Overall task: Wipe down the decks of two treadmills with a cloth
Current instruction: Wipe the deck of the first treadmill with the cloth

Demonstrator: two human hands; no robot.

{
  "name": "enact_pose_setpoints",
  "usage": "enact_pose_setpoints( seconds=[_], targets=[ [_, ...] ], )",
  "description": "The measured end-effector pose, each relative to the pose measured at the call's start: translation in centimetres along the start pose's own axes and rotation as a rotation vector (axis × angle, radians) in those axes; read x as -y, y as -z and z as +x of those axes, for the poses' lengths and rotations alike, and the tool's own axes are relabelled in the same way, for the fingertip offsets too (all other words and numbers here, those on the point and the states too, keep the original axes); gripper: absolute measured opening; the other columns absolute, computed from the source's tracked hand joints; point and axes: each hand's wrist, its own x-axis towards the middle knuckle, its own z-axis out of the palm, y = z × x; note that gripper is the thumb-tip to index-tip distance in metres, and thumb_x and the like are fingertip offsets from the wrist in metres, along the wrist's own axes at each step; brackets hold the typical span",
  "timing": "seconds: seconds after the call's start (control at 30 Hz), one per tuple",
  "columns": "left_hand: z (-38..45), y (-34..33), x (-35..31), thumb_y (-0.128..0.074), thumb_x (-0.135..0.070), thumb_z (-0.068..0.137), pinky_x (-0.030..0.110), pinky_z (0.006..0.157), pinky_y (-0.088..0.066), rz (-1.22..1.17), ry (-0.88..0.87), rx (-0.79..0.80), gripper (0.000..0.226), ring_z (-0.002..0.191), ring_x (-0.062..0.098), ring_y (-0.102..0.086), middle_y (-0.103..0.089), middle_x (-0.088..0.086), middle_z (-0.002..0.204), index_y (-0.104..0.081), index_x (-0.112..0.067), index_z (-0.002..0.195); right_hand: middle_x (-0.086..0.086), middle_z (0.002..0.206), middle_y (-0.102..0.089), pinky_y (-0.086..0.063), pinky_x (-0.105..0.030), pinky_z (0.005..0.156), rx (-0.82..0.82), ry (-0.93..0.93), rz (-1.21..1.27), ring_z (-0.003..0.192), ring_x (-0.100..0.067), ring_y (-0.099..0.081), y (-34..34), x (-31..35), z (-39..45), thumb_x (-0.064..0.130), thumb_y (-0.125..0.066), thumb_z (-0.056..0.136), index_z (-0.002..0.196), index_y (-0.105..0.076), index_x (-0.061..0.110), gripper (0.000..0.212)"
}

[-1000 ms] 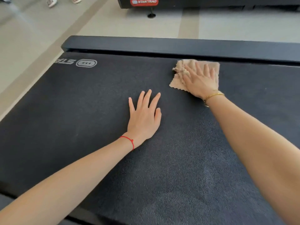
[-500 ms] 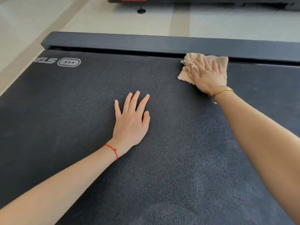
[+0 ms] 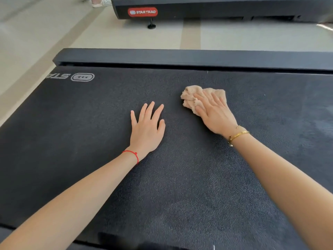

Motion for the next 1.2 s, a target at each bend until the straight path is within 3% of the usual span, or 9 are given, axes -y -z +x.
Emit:
enact_pose_setpoints(
  seconds=[0.2,0.57,0.7,0.83,0.9,0.97,1.07,1.2],
  targets=[
    [-0.1,0.4,0.0,-0.027,-0.040,0.104,0.057,0.121,-0.001,-0.040,0.010,0.016,0.053,0.152,0.019,-0.006,-0.016,-0.001,0.164,-0.021,-0.032,0.156,-0.002,0.164,-0.011,0.000,-0.043,0.122,-0.038,-0.187,-0.013,0.151,-0.024,-0.005,1.1,-2.9,-0.4,0.036,-0.021,0.106,0.154,-0.023,0.020,0.051],
    [-0.2,0.3,0.0,-0.027,-0.039,0.104,0.058,0.121,-0.003,-0.033,-0.010,0.012,0.053,0.152,0.021,-0.009,-0.019,0.002,0.164,-0.022,-0.028,0.156,-0.002,0.163,-0.014,0.000,-0.043,0.121,-0.035,-0.243,0.044,0.150,-0.027,-0.006,1.9,-4.1,-9.5,0.032,-0.027,0.106,0.153,-0.024,0.024,0.048],
    [-1.1,0.2,-0.4,-0.026,-0.037,0.105,0.058,0.121,-0.005,0.002,-0.021,0.030,0.054,0.152,0.024,-0.009,-0.017,0.004,0.164,-0.018,-0.026,0.157,0.000,0.162,-0.019,-0.002,-0.037,0.119,-0.048,-0.190,0.033,0.150,-0.023,-0.009,1.6,-3.1,-12.2,0.031,-0.030,0.106,0.153,-0.028,0.023,0.048],
    [-3.0,0.4,-1.0,-0.025,-0.038,0.105,0.057,0.121,-0.004,0.014,-0.037,0.052,0.055,0.152,0.025,-0.007,-0.014,0.003,0.165,-0.015,-0.026,0.158,-0.002,0.154,-0.037,-0.010,-0.027,0.116,-0.118,-0.095,0.092,0.145,-0.021,-0.026,1.5,-0.9,-14.5,0.025,-0.036,0.105,0.147,-0.039,0.016,0.043],
    [-4.0,0.6,-1.1,-0.024,-0.038,0.105,0.056,0.121,-0.003,0.019,-0.051,0.063,0.055,0.153,0.025,-0.005,-0.012,0.002,0.165,-0.014,-0.025,0.158,-0.005,0.148,-0.045,-0.007,-0.017,0.113,-0.140,-0.037,0.108,0.140,-0.022,-0.032,1.6,0.4,-16.0,0.023,-0.040,0.105,0.144,-0.044,0.014,0.041],
    [-4.8,0.7,-1.1,-0.024,-0.038,0.105,0.056,0.121,-0.002,0.018,-0.065,0.071,0.056,0.153,0.024,-0.004,-0.010,0.002,0.166,-0.012,-0.025,0.158,0.001,0.150,-0.042,0.003,-0.010,0.111,-0.109,0.025,0.122,0.143,-0.014,-0.025,1.4,1.6,-17.6,0.028,-0.040,0.105,0.147,-0.040,0.017,0.043],
    [-6.0,0.9,-1.0,-0.023,-0.039,0.105,0.055,0.122,-0.003,0.026,-0.081,0.070,0.056,0.153,0.023,-0.002,-0.009,0.001,0.166,-0.011,-0.026,0.158,0.014,0.155,-0.024,0.006,-0.020,0.119,-0.034,0.097,0.081,0.148,-0.009,-0.009,0.6,2.5,-18.7,0.038,-0.032,0.104,0.151,-0.032,0.028,0.048],
    [-6.9,1.0,-1.0,-0.023,-0.039,0.105,0.055,0.122,-0.002,0.019,-0.087,0.069,0.056,0.153,0.021,-0.002,-0.008,0.000,0.166,-0.010,-0.026,0.158,0.010,0.161,-0.015,0.001,-0.036,0.123,-0.012,0.034,-0.026,0.151,-0.019,-0.003,0.0,1.9,-16.3,0.046,-0.026,0.102,0.153,-0.025,0.031,0.053]
  ],
)
